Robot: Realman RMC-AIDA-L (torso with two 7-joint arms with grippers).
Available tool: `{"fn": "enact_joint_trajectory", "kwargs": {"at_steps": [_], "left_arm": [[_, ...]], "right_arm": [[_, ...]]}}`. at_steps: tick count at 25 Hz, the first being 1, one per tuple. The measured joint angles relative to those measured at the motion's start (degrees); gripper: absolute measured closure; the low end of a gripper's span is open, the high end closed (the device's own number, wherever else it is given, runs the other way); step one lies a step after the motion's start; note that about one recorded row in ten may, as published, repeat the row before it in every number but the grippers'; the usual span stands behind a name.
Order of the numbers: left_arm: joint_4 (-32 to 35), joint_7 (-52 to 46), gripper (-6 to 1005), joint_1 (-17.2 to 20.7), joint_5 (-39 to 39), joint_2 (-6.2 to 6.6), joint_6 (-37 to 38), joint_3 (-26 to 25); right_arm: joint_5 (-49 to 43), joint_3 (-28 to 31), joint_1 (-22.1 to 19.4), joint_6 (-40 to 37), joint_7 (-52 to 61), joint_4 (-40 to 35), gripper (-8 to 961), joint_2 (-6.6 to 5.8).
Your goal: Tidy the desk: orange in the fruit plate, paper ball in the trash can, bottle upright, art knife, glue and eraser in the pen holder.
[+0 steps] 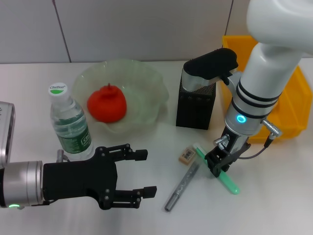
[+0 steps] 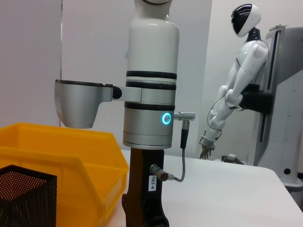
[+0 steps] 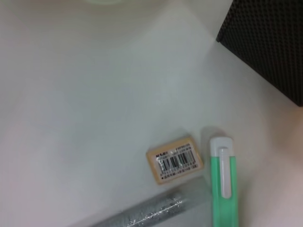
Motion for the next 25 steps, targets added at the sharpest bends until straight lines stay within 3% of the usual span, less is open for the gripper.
{"fn": "enact_joint_trajectory", "kwargs": {"at_steps": [25], "left_arm": [[0.0,0.03,188,-0.22,0.0,0.0,-0.08,-0.05]], "right_arm": [[0.0,0.0,-0.09,0.14,-0.57,0.0,755,0.0]]}}
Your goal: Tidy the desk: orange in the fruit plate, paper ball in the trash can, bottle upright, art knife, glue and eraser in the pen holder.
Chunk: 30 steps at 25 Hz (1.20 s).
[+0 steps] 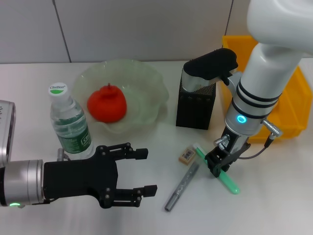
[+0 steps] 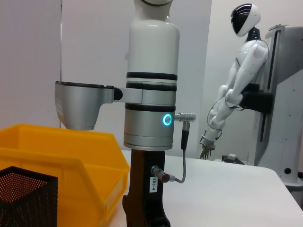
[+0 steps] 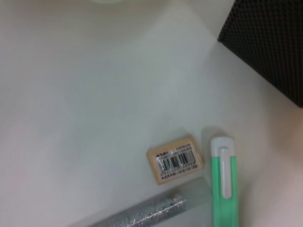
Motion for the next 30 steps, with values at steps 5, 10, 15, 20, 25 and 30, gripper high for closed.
{"fn": "enact_joint_trajectory", "kwargs": {"at_steps": [5,10,15,20,25,30], "left_arm": [[0.0,0.48,189,-0.04,0.0,0.0,-0.11,-0.16],[0.0,0.55,189,-0.04,0.0,0.0,-0.11,-0.18],[0.0,0.57,189,-0.04,0.0,0.0,-0.11,-0.18],[0.0,0.59,189,-0.04,0.01,0.0,-0.08,-0.18],[0.0,0.59,189,-0.04,0.0,0.0,-0.06,-0.18],[0.0,0.59,189,-0.04,0.0,0.0,0.04,-0.18]], "right_arm": [[0.05,0.0,0.0,0.0,0.0,0.0,740,0.0],[0.1,0.0,0.0,-0.04,0.0,0.0,723,0.0],[0.14,0.0,0.0,-0.07,0.0,0.15,725,0.0],[0.42,-0.01,0.02,-0.05,0.01,0.51,731,0.0],[0.48,-0.09,0.05,-0.03,0.01,0.53,737,0.0],[0.53,-0.16,0.08,-0.05,-0.08,0.53,744,0.0]]}}
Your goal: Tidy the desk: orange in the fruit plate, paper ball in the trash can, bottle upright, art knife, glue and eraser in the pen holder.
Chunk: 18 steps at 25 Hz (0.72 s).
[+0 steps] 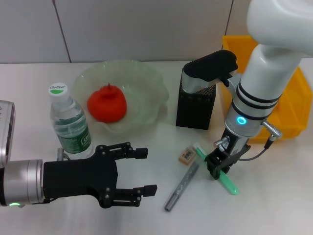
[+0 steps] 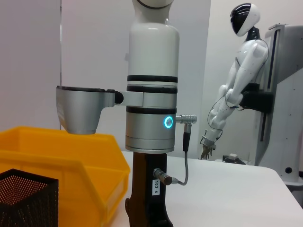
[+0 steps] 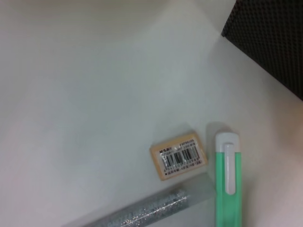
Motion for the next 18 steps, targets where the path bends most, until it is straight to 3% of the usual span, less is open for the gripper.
{"fn": "enact_joint_trajectory", "kwargs": {"at_steps": [13,18], "left_arm": [[0.0,0.0,189,0.0,-0.09,0.0,0.04,0.0],[0.0,0.0,189,0.0,-0.1,0.0,0.04,0.0]], "right_arm": [[0.0,-0.1,0.02,-0.68,-0.14,-0.44,767,0.0],[0.02,0.42,-1.51,-2.69,0.25,-5.72,774,-0.43]]}}
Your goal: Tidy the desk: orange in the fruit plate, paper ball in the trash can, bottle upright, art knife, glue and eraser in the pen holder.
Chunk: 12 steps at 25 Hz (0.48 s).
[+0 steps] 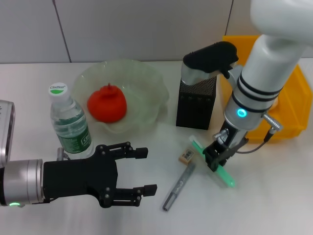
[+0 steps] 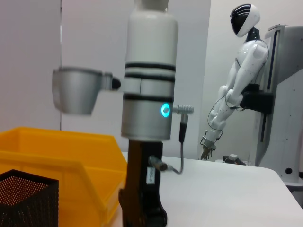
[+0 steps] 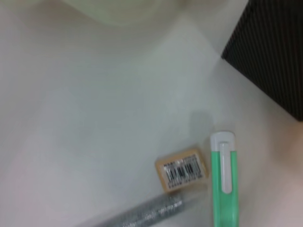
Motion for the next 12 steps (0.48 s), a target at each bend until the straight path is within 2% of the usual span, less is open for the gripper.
{"fn": "enact_joint_trajectory", "kwargs": {"at_steps": [2,3,4,5,6,8,10,12], "left_arm": [[0.0,0.0,189,0.03,-0.01,0.0,0.0,0.0],[0.0,0.0,189,0.07,-0.05,0.0,0.0,0.0],[0.0,-0.02,189,0.16,-0.21,0.01,0.0,0.0],[0.0,-0.03,189,0.2,-0.28,0.02,0.0,0.0],[0.0,-0.05,189,0.26,-0.41,0.04,0.0,0.0],[0.0,-0.07,189,0.34,-0.6,0.07,-0.01,0.0],[0.0,-0.25,189,0.52,-1.12,0.15,-0.05,0.0],[0.0,-0.28,189,0.58,-1.25,0.17,-0.22,-0.01]], "right_arm": [[-0.2,0.06,-1.85,-2.32,0.44,-5.42,774,-0.16],[-0.5,0.09,-3.8,-4.62,0.82,-11.36,774,-0.26],[-0.5,0.09,-3.8,-4.62,0.82,-11.36,774,-0.26],[-1.17,0.43,-6.4,-7.16,0.93,-18.34,774,-0.29],[-1.17,0.43,-6.4,-7.16,0.93,-18.34,774,-0.29],[-1.57,1.16,-9.06,-9.32,0.86,-24.92,773,-0.29],[-1.32,3.02,-13.31,-11.16,-0.63,-34.44,773,-0.28],[0.32,4.99,-16.37,-11.32,-2.38,-40.17,773,-0.27]]}}
